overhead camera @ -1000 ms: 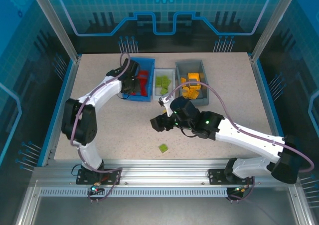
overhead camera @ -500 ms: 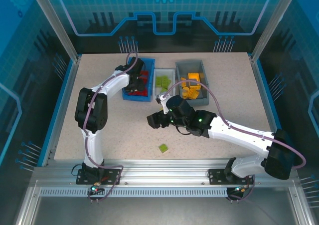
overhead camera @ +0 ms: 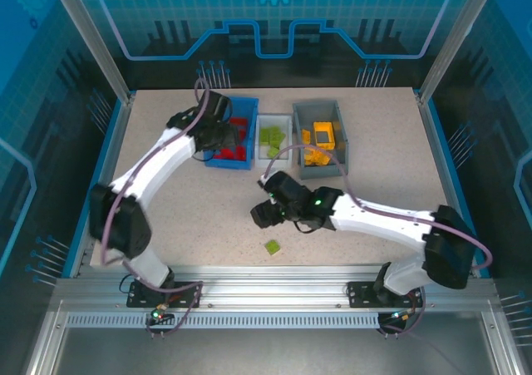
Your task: Sort the legos into containers by color
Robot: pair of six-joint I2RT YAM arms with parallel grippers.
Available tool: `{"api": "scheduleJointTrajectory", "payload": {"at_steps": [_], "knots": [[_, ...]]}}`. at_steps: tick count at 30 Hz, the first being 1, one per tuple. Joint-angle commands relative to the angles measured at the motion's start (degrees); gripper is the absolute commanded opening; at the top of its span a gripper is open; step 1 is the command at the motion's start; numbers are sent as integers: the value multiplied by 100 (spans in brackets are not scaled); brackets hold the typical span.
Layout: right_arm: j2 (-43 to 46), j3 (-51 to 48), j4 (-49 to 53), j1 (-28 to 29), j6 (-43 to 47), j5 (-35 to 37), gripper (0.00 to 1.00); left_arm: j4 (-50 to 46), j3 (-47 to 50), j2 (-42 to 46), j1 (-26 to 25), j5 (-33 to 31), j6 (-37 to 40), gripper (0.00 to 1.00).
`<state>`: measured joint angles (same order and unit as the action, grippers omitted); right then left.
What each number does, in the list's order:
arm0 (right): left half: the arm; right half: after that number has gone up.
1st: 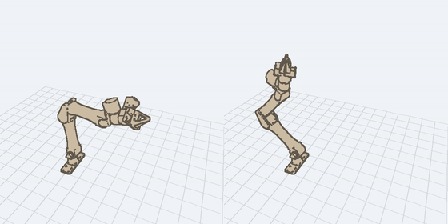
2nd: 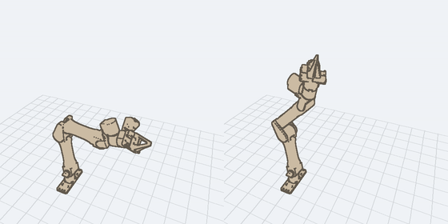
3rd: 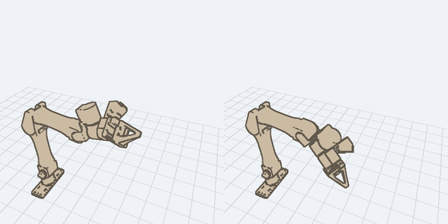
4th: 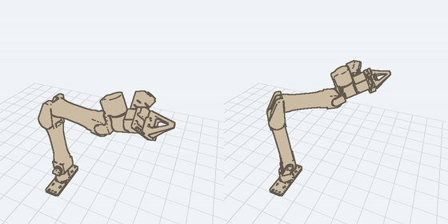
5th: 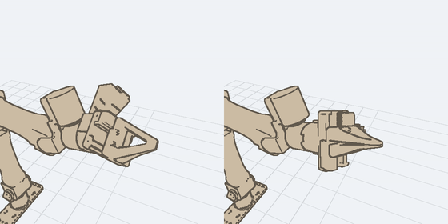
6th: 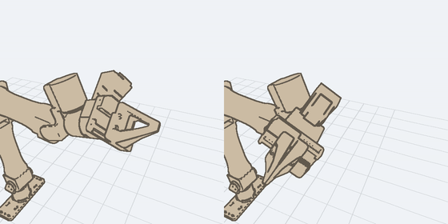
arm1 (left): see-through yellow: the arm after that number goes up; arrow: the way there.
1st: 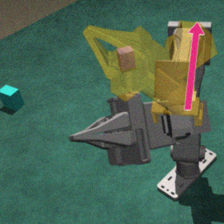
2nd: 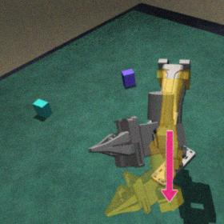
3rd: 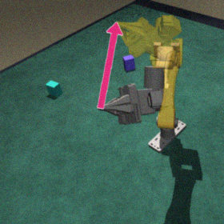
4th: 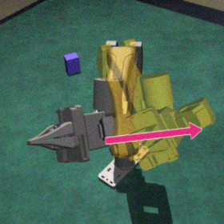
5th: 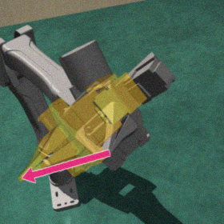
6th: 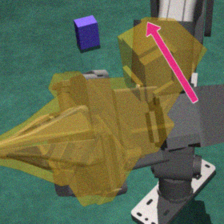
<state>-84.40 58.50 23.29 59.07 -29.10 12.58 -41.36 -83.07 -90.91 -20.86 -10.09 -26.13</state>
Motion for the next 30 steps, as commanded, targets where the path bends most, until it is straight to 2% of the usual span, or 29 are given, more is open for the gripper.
{"api": "scheduleJointTrajectory", "payload": {"at_steps": [1,7,12,23,30], "knots": [[-547,241,976,426,-80,334,76,-84,903,1295,-262,697,-574,59],[-1312,521,1657,814,-553,504,79,-519,2383,3579,-405,1625,-1352,63],[-1618,471,1582,1001,-755,341,75,-969,2901,4598,-408,1901,-1655,63],[-1881,481,1438,1001,-921,223,45,-983,3025,4956,-403,2323,-1816,62],[-1712,541,1503,956,-906,449,36,-839,3025,4927,-409,2318,-1851,62]]}}
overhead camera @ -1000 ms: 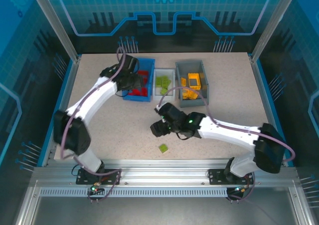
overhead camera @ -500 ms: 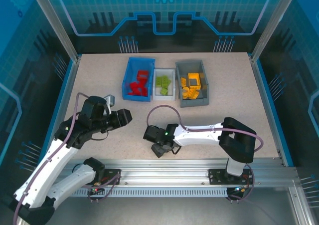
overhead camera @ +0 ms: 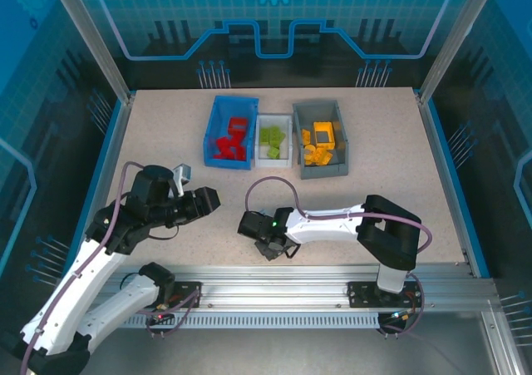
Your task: Sort the legos into containers by color
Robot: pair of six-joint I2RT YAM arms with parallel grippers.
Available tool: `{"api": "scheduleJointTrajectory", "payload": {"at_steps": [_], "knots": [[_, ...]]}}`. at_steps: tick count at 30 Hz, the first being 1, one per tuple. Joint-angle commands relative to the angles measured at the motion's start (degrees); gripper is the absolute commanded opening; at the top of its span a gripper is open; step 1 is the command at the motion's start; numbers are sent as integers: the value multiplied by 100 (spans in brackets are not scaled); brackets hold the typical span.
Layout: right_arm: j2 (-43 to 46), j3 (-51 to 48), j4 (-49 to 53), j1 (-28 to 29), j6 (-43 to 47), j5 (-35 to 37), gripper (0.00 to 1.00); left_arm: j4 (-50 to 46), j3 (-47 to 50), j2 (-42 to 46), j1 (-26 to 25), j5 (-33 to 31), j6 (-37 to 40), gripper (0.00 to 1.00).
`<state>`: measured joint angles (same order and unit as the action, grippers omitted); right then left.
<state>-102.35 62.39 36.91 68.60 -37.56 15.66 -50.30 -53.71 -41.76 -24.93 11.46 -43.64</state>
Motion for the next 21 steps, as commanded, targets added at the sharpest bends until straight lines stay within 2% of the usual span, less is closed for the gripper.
{"api": "scheduleJointTrajectory", "payload": {"at_steps": [1,6,10,15,21], "knots": [[183,190,191,-31,-29,208,36,95,69,-18,-3,173,-117,62],[771,620,455,-654,360,508,35,591,-137,-265,-1,122,-197,62],[755,1210,414,-1371,720,604,35,1164,-414,-651,-3,25,-225,62],[33,2380,303,-2223,1075,795,34,1700,-922,-1230,-2,-159,-78,62],[-1259,4010,651,-2729,1229,1204,34,1841,-1019,-1585,-3,-259,22,62]]}}
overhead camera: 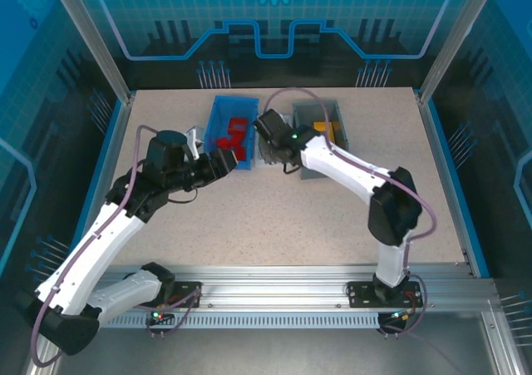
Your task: Sort the legos into containers by color
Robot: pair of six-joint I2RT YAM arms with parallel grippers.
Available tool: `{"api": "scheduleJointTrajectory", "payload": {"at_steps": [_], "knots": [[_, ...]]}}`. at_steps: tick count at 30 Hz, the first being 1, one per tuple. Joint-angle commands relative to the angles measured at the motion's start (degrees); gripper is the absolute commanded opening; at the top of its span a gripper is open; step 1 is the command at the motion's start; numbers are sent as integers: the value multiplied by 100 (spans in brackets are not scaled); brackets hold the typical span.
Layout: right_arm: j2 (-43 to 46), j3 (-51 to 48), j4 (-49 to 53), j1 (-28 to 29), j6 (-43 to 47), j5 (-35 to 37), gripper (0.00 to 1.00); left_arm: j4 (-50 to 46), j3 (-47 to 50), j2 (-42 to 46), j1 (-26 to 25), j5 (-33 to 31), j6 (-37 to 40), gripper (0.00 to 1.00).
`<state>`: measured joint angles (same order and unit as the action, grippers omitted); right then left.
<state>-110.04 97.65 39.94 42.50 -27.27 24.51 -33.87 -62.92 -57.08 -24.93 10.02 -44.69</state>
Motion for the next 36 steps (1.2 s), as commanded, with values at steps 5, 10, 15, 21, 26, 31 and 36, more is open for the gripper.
{"api": "scheduleJointTrajectory", "payload": {"at_steps": [5,10,15,21,26,31,36], "knots": [[-1473,1704,916,-231,155,605,34,161,-30,-40,-3,-158,127,62],[-1962,2053,791,-257,234,512,34,200,89,3,-3,-136,58,62],[-2464,2452,878,-394,278,277,34,231,198,39,-16,-108,4,61],[-2588,2417,485,-542,464,-293,36,205,189,7,-30,-88,26,61],[-2568,2394,227,-594,728,-667,44,231,228,-20,-53,-71,13,61],[-2751,2584,497,-629,678,-671,40,266,286,-6,-65,-65,-10,61],[-2630,2338,492,-663,622,-554,39,258,297,12,-71,-62,-14,61]]}}
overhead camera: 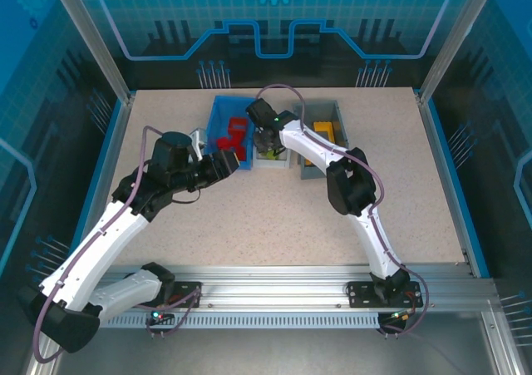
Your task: Sort the legos into containers by color
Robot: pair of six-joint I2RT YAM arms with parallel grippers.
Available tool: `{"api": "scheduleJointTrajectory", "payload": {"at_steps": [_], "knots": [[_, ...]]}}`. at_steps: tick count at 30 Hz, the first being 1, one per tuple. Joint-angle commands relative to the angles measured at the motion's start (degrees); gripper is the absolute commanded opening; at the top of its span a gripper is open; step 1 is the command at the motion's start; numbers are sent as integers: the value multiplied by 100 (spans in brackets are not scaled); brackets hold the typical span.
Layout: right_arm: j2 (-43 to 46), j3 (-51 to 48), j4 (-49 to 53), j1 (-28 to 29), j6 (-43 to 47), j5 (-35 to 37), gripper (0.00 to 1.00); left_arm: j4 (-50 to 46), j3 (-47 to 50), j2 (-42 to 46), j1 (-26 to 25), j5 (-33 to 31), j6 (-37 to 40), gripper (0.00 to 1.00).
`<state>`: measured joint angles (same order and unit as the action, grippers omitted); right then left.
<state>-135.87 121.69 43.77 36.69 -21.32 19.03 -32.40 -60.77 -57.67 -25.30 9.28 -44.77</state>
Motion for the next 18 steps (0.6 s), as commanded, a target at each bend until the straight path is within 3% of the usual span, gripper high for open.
{"api": "scheduleJointTrajectory", "payload": {"at_steps": [1,10,18], "knots": [[48,-189,23,-82,23,7,39,111,92,72,-33,11,-6,61],[1050,-994,-436,44,240,293,35,63,67,-19,-55,-40,3,61],[3200,-2728,-1450,172,359,387,49,-698,-224,-415,138,-330,224,63]]}}
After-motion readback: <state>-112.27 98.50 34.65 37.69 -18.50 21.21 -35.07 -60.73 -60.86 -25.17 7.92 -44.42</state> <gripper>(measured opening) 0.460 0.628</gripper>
